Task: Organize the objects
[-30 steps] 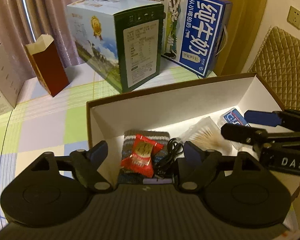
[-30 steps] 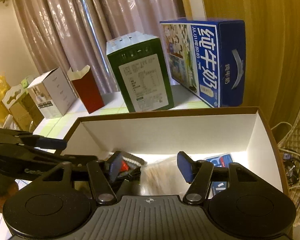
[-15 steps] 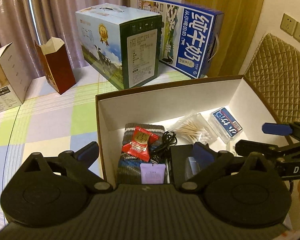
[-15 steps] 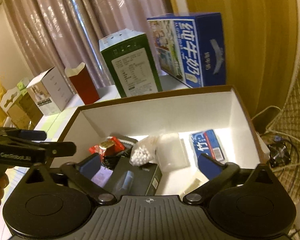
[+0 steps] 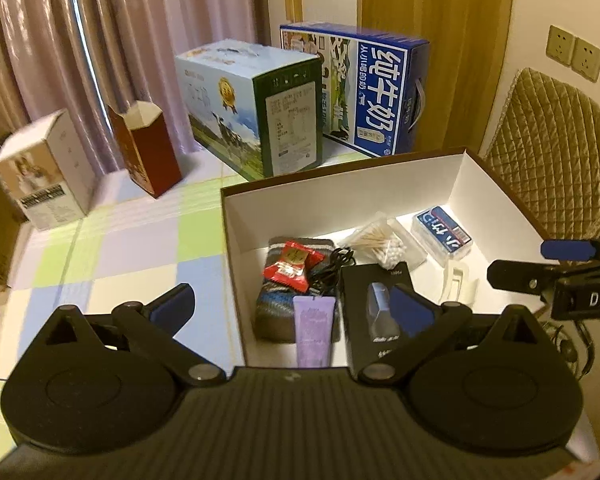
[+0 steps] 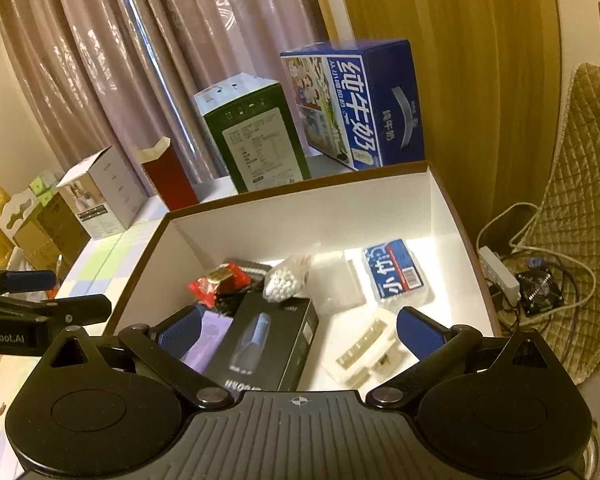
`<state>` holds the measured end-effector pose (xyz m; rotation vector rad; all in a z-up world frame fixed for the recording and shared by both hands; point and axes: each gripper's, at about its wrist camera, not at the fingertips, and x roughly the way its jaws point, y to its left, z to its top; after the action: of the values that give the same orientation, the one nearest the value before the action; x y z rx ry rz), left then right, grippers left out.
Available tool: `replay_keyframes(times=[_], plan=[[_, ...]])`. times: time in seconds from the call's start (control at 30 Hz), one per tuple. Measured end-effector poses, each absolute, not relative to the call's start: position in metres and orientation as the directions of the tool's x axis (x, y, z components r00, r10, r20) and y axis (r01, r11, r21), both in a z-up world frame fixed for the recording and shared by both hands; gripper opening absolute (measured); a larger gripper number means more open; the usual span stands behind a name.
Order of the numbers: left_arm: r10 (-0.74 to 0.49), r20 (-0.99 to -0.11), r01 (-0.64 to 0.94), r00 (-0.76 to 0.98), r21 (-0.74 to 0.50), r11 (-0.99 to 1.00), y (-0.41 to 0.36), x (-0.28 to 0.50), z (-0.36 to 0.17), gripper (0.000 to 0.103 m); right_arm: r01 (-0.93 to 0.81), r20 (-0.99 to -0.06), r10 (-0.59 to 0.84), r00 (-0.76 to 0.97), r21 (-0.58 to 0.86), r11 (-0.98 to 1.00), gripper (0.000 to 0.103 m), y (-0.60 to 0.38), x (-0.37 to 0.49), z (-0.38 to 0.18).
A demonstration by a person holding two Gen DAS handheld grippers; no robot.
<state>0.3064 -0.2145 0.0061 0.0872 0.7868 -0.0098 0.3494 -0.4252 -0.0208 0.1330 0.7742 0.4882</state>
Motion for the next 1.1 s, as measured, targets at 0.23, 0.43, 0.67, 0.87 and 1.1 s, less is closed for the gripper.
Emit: replay_keyframes(times=[0.23, 0.43, 0.67, 0.87, 1.1], plan=[[0.014, -0.700, 0.025, 0.714, 0.046, 0.999, -0.206, 0.272, 0.017, 0.102, -0.376, -0.637, 0.482, 0.602, 0.307, 0.875, 0.101, -0.421, 0.317, -0.011], [-0.006, -0.704, 0.007, 0.710, -0.001, 1.000, -0.187, 0.239, 0.023, 0.102, -0.376, -0.638, 0.472, 0.608, 0.293, 0.879, 0.101, -0.412, 0.281, -0.005], [-0.019, -0.721, -0.003, 0.692, -0.029, 1.000, -0.153, 0.191, 0.023, 0.102, -0.360, -0.655, 0.460, 0.599, 0.292, 0.886, 0.101, -0.390, 0.238, -0.004], [-0.009, -0.733, -0.030, 0.680, -0.040, 0.999, -0.121, 0.151, 0.023, 0.102, -0.376, -0.665, 0.464, 0.585, 0.284, 0.882, 0.101, -0.364, 0.202, -0.002], [-0.017, -0.746, -0.035, 0.666, -0.055, 0.998, -0.092, 0.109, 0.019, 0.102, -0.404, -0.680, 0.471, 0.562, 0.271, 0.874, 0.101, -0.329, 0.162, -0.003]])
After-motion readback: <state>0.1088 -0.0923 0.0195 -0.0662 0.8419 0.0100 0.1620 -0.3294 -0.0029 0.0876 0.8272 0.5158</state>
